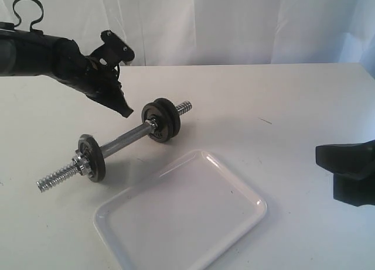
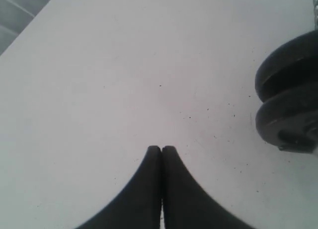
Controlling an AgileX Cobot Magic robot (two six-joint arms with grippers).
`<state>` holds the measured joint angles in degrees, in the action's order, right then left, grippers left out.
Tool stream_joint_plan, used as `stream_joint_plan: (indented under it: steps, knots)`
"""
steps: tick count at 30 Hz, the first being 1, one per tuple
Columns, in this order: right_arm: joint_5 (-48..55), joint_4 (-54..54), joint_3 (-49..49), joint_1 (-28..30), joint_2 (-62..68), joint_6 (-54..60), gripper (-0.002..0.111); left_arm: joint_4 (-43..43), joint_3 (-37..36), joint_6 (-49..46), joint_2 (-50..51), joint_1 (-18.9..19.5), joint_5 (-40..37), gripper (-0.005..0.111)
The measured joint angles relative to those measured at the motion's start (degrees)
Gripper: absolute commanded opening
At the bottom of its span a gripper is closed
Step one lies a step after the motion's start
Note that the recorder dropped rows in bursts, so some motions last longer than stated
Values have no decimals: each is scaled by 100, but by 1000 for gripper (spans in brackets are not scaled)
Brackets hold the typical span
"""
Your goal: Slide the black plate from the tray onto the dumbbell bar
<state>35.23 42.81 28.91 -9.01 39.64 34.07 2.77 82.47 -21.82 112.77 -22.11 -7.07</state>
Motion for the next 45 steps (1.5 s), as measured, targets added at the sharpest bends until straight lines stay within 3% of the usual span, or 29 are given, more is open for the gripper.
stream_joint_plan:
  steps: [7, 14, 19, 21, 24, 30, 34, 40, 45]
  knots:
    - [0, -46, 0, 0, 0, 0, 0, 0, -39, 65, -414, 0, -382, 0]
    - [0, -143, 0, 0, 0, 105, 0, -21, -598, 1285, -1780, 0, -562, 0]
    - [27, -443, 0, 0, 0, 126, 0, -42, -1514, 2116, -3445, 0, -562, 0]
    - [91, -483, 0, 0, 0, 126, 0, -42, -2184, 2459, -4570, 0, -620, 0]
    - [112, -505, 0, 0, 0, 126, 0, -42, -3270, 2869, -6571, 0, -1026, 0]
    - [100, -558, 0, -85, 0, 126, 0, -80, -4409, 2986, -8705, 0, -1718, 0]
    - [100, -536, -13, -189, 0, 126, 0, -80, -4541, 3018, -9253, 0, -2243, 0]
    - [100, -584, -23, -189, 0, 126, 0, -80, -4541, 3018, -9311, 0, -2280, 0]
    - [-332, -1567, -450, -189, -552, -59, 0, -80, -4541, 3018, -9311, 0, -2280, 0]
